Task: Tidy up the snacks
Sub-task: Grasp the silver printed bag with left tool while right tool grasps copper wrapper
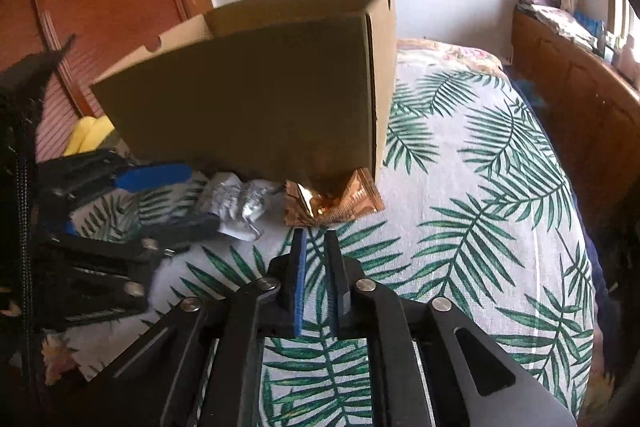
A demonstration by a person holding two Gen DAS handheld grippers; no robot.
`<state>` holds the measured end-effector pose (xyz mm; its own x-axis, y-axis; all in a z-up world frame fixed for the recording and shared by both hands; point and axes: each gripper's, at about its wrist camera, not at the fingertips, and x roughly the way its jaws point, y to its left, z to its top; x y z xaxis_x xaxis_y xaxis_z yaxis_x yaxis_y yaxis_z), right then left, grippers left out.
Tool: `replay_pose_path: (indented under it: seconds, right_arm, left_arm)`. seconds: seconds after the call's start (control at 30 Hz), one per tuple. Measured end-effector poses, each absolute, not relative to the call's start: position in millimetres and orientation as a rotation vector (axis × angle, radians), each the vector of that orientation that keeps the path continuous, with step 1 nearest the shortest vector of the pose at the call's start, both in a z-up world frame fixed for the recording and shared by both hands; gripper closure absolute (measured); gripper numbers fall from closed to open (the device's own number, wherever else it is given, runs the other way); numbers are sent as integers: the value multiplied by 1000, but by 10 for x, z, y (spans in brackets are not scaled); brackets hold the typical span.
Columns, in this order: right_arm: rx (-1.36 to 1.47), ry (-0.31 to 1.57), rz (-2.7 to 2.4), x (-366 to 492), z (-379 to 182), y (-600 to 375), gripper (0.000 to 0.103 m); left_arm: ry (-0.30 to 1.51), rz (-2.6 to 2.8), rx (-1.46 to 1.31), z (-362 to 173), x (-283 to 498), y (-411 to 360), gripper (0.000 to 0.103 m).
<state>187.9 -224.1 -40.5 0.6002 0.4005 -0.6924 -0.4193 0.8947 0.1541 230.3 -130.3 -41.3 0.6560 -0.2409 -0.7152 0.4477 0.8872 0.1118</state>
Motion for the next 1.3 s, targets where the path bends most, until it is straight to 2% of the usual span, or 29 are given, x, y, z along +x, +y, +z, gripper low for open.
replay_pose_path:
  seconds: [0.27,0.47,0.67,0.7,0.83,1.3]
  right_arm:
    - [-34,773,471,1896,-319,-2247,94]
    - [-9,771,438,2050,-302,-2324,86]
    - [24,774,424,2126,-314,-2381,80]
    - [21,773,422,2128,-316,-2377,80]
    - [13,777,423,2123,-343,-2334,80]
    - [13,803,413,2111,-475,-2324,80]
  left_arm:
    - [771,-482,274,-361,2393,-1399,52]
    - [807,-496,290,-444,2459,-1424,52]
    - [801,-488,312,-470,2433,-1458,47]
    - [809,-493,320,-480,2426,-1468,41]
    - [814,-509,329,-494,2405,-1485,37]
    - [839,-522,297,-447,2336,-1516,35]
